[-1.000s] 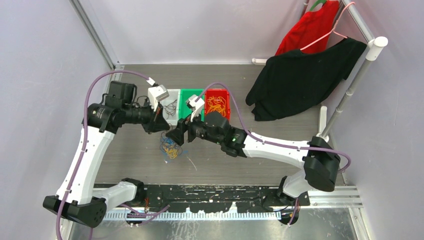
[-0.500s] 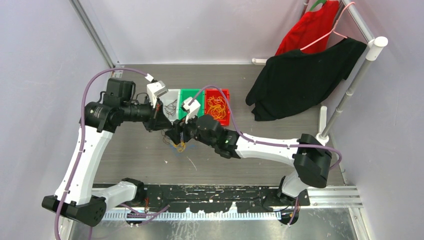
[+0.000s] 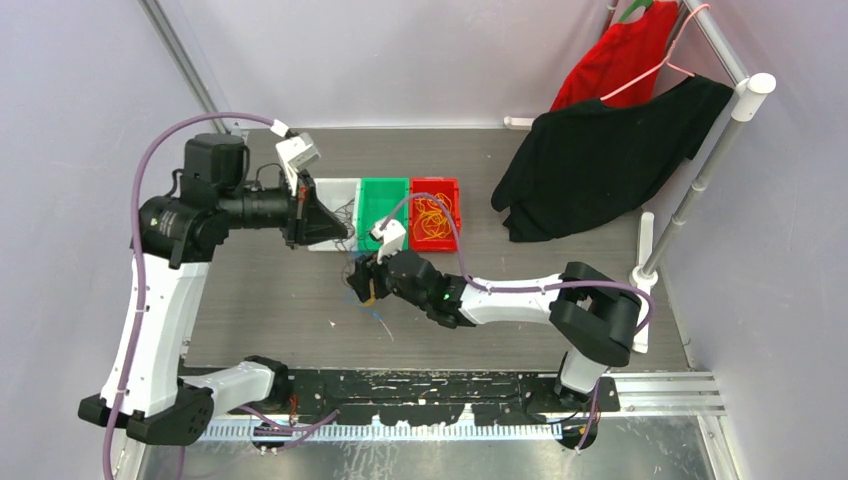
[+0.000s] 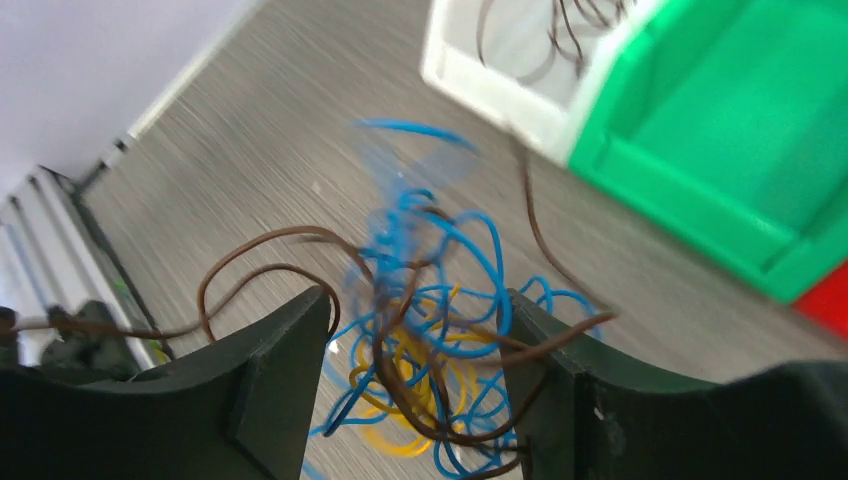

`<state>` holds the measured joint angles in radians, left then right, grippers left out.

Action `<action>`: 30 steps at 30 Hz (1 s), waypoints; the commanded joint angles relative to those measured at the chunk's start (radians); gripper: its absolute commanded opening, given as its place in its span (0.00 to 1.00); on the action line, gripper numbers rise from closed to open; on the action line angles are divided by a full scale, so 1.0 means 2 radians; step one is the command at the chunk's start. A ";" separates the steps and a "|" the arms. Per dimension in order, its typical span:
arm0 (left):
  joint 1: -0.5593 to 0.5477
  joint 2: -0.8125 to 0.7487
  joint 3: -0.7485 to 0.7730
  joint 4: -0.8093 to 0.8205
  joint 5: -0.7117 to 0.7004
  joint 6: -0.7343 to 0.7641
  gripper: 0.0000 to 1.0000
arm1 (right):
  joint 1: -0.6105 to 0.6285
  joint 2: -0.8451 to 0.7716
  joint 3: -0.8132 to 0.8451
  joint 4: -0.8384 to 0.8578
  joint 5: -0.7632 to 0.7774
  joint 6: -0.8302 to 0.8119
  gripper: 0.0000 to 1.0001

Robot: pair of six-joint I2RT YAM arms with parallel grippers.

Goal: Untangle the cables

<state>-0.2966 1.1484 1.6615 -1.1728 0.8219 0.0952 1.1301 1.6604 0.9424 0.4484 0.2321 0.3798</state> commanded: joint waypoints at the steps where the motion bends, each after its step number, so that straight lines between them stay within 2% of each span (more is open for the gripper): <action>1: -0.002 0.002 0.062 -0.001 0.029 -0.021 0.00 | -0.001 -0.003 -0.027 0.041 0.024 0.032 0.67; 11: -0.002 0.013 0.164 0.011 -0.020 0.006 0.00 | -0.001 -0.025 -0.078 0.029 0.029 0.078 0.65; 17: -0.002 0.017 0.207 0.033 -0.048 0.018 0.00 | -0.001 -0.028 -0.076 -0.004 0.038 0.091 0.65; 24: -0.002 -0.003 0.205 0.102 -0.106 0.041 0.00 | -0.001 -0.049 -0.075 -0.024 0.033 0.100 0.66; 30: -0.002 -0.009 0.158 0.110 -0.174 0.077 0.00 | -0.003 -0.090 -0.045 -0.086 0.055 0.087 0.73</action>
<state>-0.2974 1.1442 2.0377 -1.0256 0.5964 0.1768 1.1286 1.5703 0.7872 0.3370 0.2825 0.5602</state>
